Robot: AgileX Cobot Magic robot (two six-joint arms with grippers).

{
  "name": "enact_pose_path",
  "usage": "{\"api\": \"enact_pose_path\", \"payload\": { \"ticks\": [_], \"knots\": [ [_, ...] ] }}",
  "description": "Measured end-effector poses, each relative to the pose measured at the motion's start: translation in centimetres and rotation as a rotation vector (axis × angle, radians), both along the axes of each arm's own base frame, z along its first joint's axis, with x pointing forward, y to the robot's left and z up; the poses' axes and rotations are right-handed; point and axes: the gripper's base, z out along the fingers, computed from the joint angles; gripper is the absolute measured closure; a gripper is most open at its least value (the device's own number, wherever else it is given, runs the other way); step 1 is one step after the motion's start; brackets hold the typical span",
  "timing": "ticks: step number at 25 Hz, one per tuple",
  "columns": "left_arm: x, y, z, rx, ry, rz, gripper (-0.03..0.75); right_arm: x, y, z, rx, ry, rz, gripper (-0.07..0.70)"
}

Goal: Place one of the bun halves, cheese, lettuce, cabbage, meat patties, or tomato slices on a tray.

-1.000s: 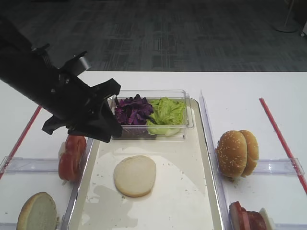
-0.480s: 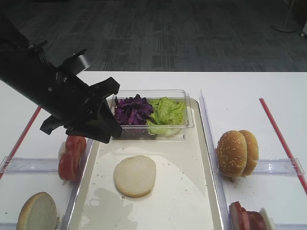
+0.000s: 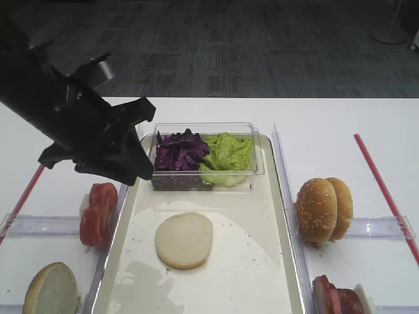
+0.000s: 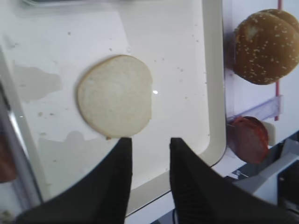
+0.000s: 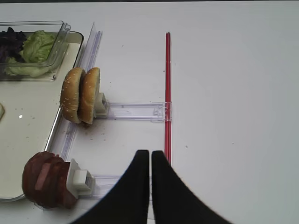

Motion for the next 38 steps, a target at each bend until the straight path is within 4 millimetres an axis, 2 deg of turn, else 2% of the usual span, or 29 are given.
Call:
{"api": "enact_pose_path", "payload": {
  "ticks": [6, 16, 23, 28, 38],
  "knots": [
    [0.2, 1.4, 1.1, 0.173, -0.036, 0.015, 0.520, 0.0, 0.0, 0.0, 0.000, 0.000, 0.000, 0.148],
    [0.5, 5.0, 2.1, 0.536, -0.054, 0.110, 0.391, 0.0, 0.0, 0.0, 0.000, 0.000, 0.000, 0.148],
    [0.8, 8.0, 2.1, 0.602, -0.010, 0.180, 0.354, 0.0, 0.0, 0.0, 0.000, 0.000, 0.000, 0.148],
    [1.0, 9.3, 2.1, 0.637, -0.010, 0.192, 0.304, 0.0, 0.0, 0.0, 0.000, 0.000, 0.000, 0.148],
    [1.1, 12.6, 2.1, 0.673, 0.011, 0.225, 0.295, 0.0, 0.0, 0.0, 0.000, 0.000, 0.000, 0.148]
  ]
}}
